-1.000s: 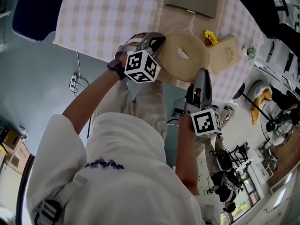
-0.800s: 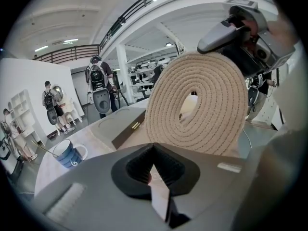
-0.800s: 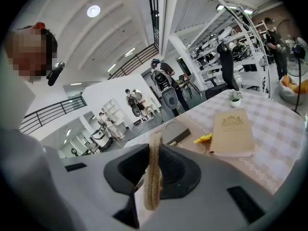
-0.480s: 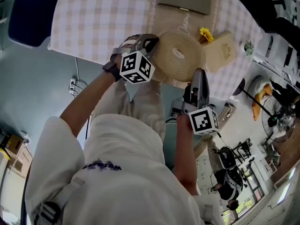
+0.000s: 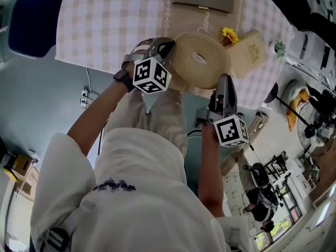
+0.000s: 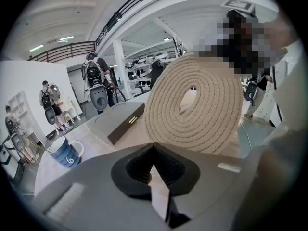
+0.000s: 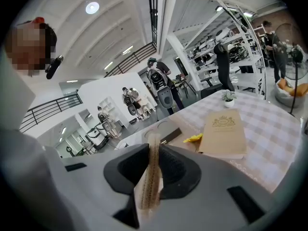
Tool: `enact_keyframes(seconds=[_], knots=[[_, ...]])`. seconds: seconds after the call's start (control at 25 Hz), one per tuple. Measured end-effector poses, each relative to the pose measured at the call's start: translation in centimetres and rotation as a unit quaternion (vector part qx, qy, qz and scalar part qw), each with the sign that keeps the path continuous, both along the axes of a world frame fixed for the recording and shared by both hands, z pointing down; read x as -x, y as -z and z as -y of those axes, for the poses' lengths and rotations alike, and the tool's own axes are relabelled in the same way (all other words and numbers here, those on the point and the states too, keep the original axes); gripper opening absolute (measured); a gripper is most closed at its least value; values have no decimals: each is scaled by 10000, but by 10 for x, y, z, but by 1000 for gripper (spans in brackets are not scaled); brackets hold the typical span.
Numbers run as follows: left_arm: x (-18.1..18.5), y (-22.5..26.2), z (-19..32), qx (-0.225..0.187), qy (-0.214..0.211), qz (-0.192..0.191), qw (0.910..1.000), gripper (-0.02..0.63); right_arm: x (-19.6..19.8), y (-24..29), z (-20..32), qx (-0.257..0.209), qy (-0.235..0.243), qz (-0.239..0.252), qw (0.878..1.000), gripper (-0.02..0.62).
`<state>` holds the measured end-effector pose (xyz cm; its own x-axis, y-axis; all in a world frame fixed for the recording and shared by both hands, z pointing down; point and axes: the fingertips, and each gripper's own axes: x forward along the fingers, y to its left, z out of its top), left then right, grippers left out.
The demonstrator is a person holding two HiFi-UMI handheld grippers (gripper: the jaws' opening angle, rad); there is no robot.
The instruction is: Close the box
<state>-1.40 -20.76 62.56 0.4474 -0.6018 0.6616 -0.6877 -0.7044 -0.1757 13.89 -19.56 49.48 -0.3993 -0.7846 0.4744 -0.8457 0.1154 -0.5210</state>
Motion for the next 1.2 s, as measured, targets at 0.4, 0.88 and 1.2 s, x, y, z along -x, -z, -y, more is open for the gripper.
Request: enact_keyframes(seconds=[0.4, 0.88, 1.2], knots=[[1, -2, 0, 61, 46, -1, 10000, 2, -11, -12, 2, 76, -98, -65, 9999, 67], [-1, -1, -1, 75, 16, 41, 10000, 2, -26, -31, -1, 222, -174, -169, 9995, 69], [1, -1, 0, 102, 57, 46, 9999, 2, -31, -46, 1, 313, -186, -243, 9990, 69]])
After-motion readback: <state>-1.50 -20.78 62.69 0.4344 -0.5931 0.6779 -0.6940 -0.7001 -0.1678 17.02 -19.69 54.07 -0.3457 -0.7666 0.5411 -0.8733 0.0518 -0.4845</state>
